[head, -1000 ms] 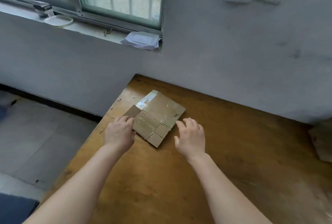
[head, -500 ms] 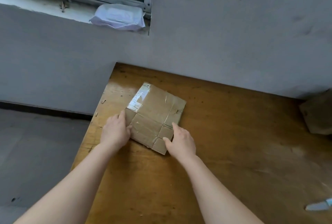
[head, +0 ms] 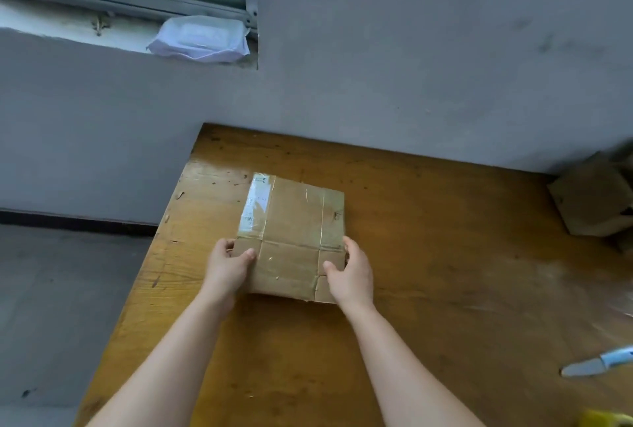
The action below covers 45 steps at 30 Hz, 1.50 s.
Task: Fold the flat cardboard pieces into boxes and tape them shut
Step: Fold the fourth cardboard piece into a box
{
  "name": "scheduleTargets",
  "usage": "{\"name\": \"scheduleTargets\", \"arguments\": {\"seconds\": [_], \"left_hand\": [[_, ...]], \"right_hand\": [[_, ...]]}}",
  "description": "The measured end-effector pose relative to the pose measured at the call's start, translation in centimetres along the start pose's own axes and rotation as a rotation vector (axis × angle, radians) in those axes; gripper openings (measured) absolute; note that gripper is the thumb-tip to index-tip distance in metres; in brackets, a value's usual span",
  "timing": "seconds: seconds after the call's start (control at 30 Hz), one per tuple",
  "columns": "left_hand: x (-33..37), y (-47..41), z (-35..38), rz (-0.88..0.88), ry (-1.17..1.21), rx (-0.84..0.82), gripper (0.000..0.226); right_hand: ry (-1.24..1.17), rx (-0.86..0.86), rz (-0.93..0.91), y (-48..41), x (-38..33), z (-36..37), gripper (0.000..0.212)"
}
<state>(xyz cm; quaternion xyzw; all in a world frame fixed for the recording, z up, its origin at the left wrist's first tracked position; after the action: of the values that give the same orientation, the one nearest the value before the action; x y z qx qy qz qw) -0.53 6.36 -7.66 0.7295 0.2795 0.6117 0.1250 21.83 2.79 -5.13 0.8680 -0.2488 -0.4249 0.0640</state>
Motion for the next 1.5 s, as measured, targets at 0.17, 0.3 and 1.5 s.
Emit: {"name": "scheduleTargets", "arguments": {"seconds": [0.17,0.3,1.5], "left_hand": [[-0.1,6.0,3.1,0.06,0.176,0.021,0.031],[-1.0,11.6,6.6,0.091,0.264,0.054,0.029],[-9.9,45.9,32.6,0.271,0.041,-0.143,0.025]], "right_hand": [[-0.174,0.033,0.076,1.6,3.5,-4.7,0.072],[-0.266,-0.007,0.044,2.9,6.0,-9.6,0.063],[-0.501,0.246,0.024,22.9,34.4,-41.8,0.044]]}}
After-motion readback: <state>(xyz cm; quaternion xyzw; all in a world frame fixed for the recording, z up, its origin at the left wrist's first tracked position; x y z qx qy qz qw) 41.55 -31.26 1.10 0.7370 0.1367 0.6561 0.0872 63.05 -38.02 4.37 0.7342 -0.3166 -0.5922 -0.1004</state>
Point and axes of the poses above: each hand's wrist, its own y-axis away from the middle knuckle, its own z-axis out of the palm, x = y × z, the point moved 5 cm from there along -y, towards the middle knuckle
